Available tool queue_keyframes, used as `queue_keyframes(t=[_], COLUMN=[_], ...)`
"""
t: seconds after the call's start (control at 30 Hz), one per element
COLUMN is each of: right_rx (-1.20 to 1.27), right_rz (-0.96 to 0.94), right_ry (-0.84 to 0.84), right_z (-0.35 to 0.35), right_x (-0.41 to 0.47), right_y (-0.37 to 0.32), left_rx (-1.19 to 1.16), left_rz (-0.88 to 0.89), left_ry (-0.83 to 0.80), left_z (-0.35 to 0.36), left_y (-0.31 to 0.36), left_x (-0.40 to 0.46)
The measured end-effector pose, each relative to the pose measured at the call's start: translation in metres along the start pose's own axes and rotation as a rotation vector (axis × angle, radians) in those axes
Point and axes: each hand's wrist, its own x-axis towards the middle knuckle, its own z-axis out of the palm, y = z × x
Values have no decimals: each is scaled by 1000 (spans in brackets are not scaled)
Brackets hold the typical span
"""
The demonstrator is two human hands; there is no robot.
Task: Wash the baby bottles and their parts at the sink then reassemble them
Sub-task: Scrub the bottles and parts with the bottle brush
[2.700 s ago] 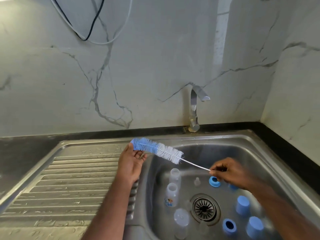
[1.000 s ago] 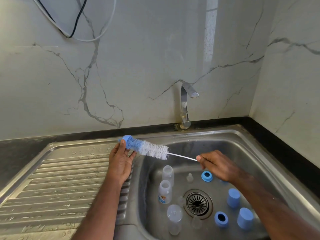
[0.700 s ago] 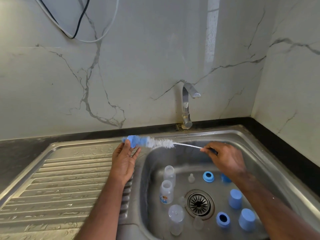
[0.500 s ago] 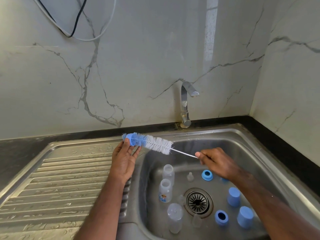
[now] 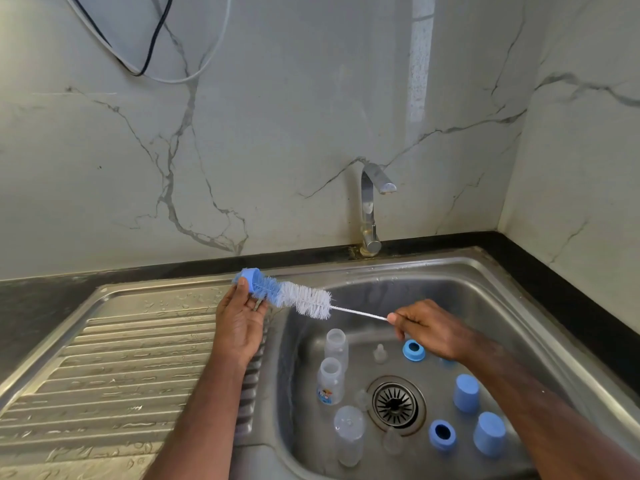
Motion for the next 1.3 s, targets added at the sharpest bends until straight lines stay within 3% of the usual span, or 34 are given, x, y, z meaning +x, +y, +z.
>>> queue_keyframes(t=[0.13,0.23,0.33,0.4,0.5,0.63,0.8,0.87,1.0,1.1,1.3], right_rx=[64,-118,-385,-419,-105,24,-345,-419,-280,-194,-179], right_rz=[2,123,65,20,86,9,-25,-59,-65,-27,-23], right_ry=[48,289,473,336,106,153,438,349,78,73,190], right_z=[3,-2,-8,-6,-3,1,-4,-4,0,0,-1], right_x=[-5,-5,-2,-1,-4,-5,0,-1,-3,-6,-9], right_y=[-2,-3,-1,-2,-5,2,8,10,11,9,11], left_rx=[10,21,52,52,38,11,33,10,-50,-57,69], left_rz=[15,0,-21,-13,-7,9,24,32,73,89,70], left_ry=[11,34,47,12,-22,-22,13,34,84,150,119], left_z=[-1,-1,3,3,0,-3,-5,-6,-11,-14,-6], left_y=[3,2,2,2,2,0,1,1,9,17,6], left_x=[0,-3,-5,-3,-1,1,1,2,3,5,5])
